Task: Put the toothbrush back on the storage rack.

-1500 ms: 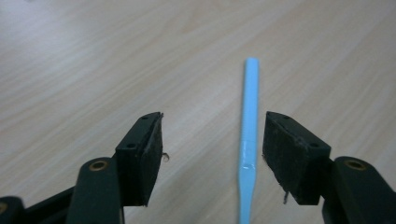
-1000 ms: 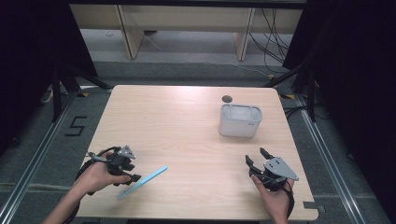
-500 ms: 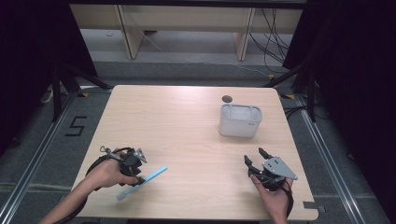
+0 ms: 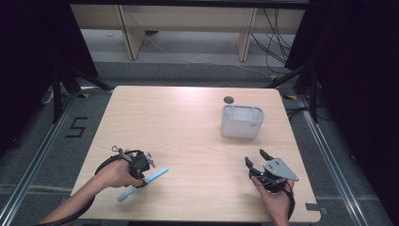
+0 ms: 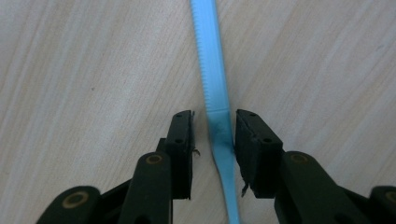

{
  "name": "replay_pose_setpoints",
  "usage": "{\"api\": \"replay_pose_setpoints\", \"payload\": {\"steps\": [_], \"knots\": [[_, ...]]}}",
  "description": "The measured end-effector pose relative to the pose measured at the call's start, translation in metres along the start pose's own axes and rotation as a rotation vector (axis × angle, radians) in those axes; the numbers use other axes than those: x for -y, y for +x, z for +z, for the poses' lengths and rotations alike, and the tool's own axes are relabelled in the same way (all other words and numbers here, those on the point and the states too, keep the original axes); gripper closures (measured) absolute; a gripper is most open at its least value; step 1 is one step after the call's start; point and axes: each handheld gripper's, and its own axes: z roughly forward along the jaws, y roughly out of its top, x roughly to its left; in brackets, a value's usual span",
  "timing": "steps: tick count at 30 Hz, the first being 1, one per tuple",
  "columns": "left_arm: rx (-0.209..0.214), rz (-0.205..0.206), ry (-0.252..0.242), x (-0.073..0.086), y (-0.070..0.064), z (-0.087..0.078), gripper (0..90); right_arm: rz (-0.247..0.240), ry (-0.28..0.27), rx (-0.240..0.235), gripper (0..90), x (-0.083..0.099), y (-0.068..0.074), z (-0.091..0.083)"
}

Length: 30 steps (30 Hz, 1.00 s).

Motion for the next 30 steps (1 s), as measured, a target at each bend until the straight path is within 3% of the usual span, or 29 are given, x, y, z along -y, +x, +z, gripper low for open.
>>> {"api": "replay_pose_setpoints", "payload": {"steps": [2, 8, 13, 17, 19, 24, 25, 28, 30], "knots": [[0.003, 0.008, 0.015, -0.0016, -0.0008, -0.0003, 67.8, 0.029, 0.013, -0.005, 39.0, 0.0003, 0.0025, -0.0005], [0.008, 0.031, 0.05, -0.0065, -0.001, 0.0008, 69.6, -0.002, 0.002, -0.007, 38.9, 0.0003, 0.0004, 0.001], [0.024, 0.043, 0.073, -0.0092, -0.002, 0.0041, 72.1, 0.027, 0.008, -0.003, 38.5, 0.0004, 0.0017, 0.0009], [0.027, 0.061, 0.082, -0.0099, -0.0023, 0.0065, 74.4, 0.022, 0.005, -0.004, 38.5, 0.0005, 0.0014, 0.0012], [0.022, 0.079, 0.09, -0.0102, -0.003, 0.0066, 76.9, -0.003, 0.006, -0.01, 38.4, 0.0003, -0.0002, 0.0019], [0.015, 0.133, 0.088, -0.0101, -0.0043, 0.0067, 78.3, 0.016, 0.026, -0.024, 38.2, 0.0006, 0.0036, 0.0031], [0.013, 0.149, 0.094, -0.0103, -0.0046, 0.0064, 78.3, -0.02, 0.024, -0.029, 38.3, 0.0, 0.0018, 0.0038], [0.009, 0.17, 0.083, -0.01, -0.0054, 0.0067, 78.4, -0.034, 0.027, -0.041, 38.7, -0.0005, 0.0038, 0.0061], [0.003, 0.186, 0.077, -0.0103, -0.0065, 0.0045, 78.4, -0.045, 0.063, -0.079, 39.5, -0.0014, 0.0075, 0.0072]]}}
